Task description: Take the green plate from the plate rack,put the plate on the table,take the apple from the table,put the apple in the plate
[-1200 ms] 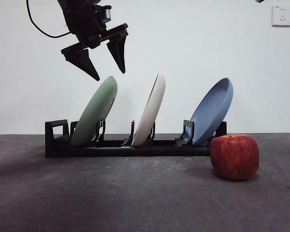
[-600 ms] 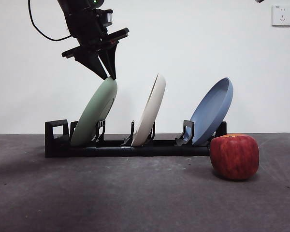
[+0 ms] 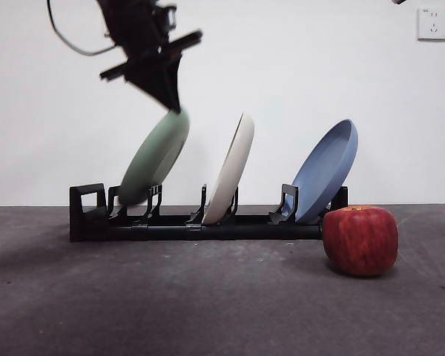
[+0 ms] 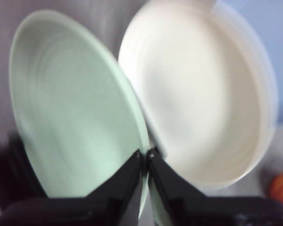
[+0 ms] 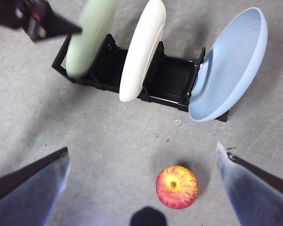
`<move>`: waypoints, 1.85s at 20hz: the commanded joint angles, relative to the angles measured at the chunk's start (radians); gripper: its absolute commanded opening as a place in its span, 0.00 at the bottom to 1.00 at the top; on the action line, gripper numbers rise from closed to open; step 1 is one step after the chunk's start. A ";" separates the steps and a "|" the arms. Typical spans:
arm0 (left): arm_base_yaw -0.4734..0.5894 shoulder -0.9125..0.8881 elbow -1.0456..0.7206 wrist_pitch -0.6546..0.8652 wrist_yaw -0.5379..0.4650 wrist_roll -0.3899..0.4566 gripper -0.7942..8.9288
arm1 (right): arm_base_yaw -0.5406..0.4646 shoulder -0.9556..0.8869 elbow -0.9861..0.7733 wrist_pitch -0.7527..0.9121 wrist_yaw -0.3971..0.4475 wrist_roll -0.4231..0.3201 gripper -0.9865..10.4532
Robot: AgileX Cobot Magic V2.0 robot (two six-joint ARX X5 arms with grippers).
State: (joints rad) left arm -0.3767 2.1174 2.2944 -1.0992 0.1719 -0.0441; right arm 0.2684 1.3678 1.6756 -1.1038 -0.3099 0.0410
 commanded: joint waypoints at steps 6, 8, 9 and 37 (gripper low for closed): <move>-0.071 0.005 0.505 -0.111 -0.013 0.022 0.07 | 0.001 0.003 0.005 0.005 0.004 0.007 0.55; -0.091 0.005 0.659 -0.197 -0.018 0.034 0.07 | 0.001 0.003 0.005 0.007 0.004 0.008 0.55; -0.100 0.005 0.731 -0.227 -0.027 0.041 0.07 | 0.001 0.003 0.005 0.013 0.004 0.008 0.55; -0.599 -0.682 -0.846 -0.048 -0.536 -0.108 0.07 | 0.000 0.003 0.005 0.133 0.083 0.011 0.55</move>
State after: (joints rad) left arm -0.9718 1.4296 1.4559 -1.1645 -0.3538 -0.1432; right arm 0.2680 1.3678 1.6756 -0.9775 -0.2310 0.0414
